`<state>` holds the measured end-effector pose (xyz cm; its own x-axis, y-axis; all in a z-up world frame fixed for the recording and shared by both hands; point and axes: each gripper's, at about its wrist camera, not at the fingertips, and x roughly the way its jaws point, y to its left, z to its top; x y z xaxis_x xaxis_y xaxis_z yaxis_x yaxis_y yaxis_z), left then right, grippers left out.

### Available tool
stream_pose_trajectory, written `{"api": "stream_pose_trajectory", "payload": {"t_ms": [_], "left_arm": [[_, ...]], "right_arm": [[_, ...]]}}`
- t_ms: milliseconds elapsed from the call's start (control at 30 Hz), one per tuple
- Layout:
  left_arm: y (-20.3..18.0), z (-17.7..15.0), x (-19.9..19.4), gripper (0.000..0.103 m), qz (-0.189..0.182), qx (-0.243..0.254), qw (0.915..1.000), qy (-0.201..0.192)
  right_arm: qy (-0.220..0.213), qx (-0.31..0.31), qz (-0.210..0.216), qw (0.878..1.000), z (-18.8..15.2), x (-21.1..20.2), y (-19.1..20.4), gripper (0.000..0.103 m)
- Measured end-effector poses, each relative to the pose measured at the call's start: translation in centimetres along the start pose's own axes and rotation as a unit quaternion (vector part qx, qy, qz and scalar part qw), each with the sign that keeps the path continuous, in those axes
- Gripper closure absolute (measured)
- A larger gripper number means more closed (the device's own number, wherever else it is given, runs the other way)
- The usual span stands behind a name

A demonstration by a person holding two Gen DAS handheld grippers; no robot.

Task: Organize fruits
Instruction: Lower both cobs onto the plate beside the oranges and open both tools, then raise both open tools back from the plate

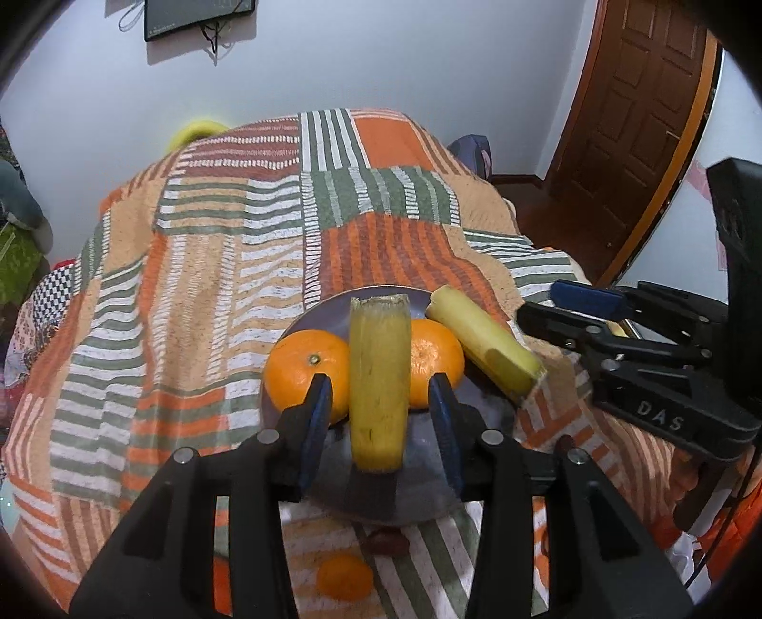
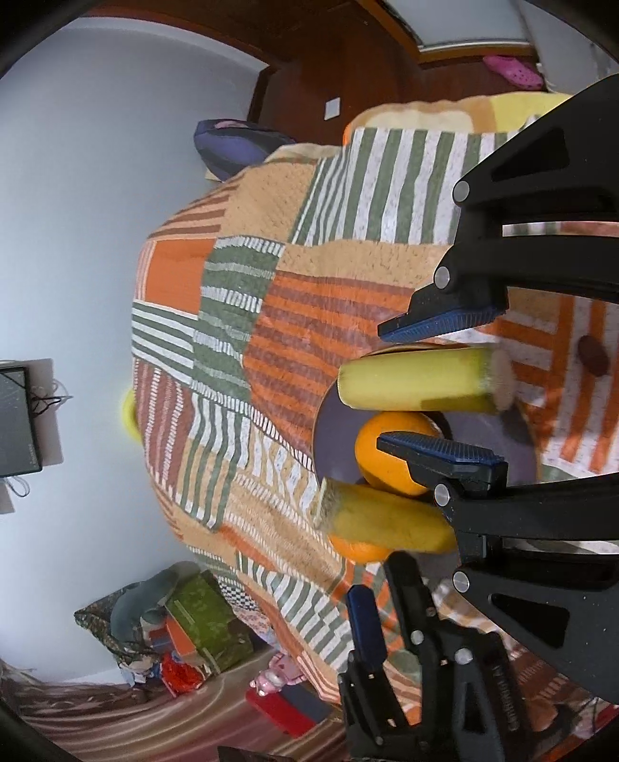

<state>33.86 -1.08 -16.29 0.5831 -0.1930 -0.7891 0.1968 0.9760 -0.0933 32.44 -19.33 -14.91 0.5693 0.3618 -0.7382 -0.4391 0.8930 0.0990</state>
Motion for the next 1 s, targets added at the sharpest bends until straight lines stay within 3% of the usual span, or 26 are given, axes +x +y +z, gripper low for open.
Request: {"api": "stream_pose_trajectory", "payload": {"t_ms": [167,267,400,533,633,767,1000], "left_arm": [[-0.5,-1.5,-3.3,0.054,0.005,0.006,0.9999,-0.010],[-0.9,-2.5,-5.2,0.050,0.007,0.008,0.9998,-0.018],[-1.7,-4.2,-7.5,0.044,0.012,0.012,0.9996,-0.024],[-2.6,-5.9,-9.9,0.037,0.013,0.012,0.9993,-0.034],[-3.2,-6.8,-11.3,0.031,0.008,0.009,0.9992,-0.039],[-4.2,-7.8,-12.7,0.014,0.006,0.009,0.9987,-0.050],[-6.0,-9.0,-12.4,0.013,-0.009,0.012,0.9993,-0.034]], "right_arm": [[-0.017,-0.001,-0.002,1.000,-1.1,-3.2,0.3,0.067],[-0.030,-0.003,-0.013,0.999,-1.9,-5.1,0.7,0.057],[-0.045,0.005,-0.014,0.999,-2.9,-7.3,0.9,0.054],[-0.063,0.003,-0.032,0.998,-4.3,-9.5,1.1,0.031],[-0.072,0.004,-0.042,0.996,-5.6,-11.0,1.0,0.024],[-0.075,0.010,-0.060,0.995,-7.5,-12.4,0.5,0.024],[-0.053,0.048,-0.069,0.995,-11.6,-13.5,-1.7,0.024]]}}
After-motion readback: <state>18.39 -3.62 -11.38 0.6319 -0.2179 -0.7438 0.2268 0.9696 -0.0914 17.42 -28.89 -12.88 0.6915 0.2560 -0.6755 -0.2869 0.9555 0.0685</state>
